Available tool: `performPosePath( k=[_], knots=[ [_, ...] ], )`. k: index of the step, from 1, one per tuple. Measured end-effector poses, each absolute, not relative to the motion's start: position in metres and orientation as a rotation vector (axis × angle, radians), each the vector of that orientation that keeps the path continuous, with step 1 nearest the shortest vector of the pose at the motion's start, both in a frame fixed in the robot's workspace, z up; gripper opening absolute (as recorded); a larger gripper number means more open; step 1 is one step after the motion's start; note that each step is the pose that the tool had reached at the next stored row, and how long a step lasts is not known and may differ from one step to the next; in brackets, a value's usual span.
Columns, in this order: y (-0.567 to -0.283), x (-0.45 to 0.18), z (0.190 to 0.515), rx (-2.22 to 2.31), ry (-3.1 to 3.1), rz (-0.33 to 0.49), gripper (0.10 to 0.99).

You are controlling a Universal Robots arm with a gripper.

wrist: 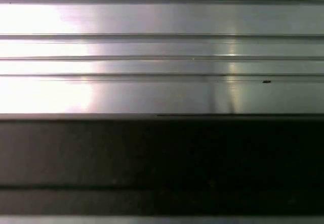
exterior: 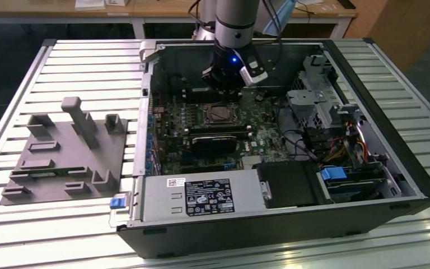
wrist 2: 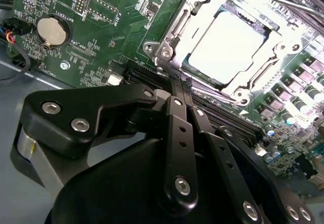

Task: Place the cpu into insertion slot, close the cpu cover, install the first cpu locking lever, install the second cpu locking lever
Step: 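Install the first cpu locking lever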

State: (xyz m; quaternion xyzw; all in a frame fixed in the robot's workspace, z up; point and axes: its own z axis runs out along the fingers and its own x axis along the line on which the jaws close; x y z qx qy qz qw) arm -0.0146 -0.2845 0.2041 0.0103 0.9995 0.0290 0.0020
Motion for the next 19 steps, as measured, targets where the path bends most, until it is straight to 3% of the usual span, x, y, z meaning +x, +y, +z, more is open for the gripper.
performPosePath(
  k=[19],
  knots=[
    [-0.2832, -0.0133, 0.1990, 0.032, 3.137, 0.049, 0.118]
  ],
)
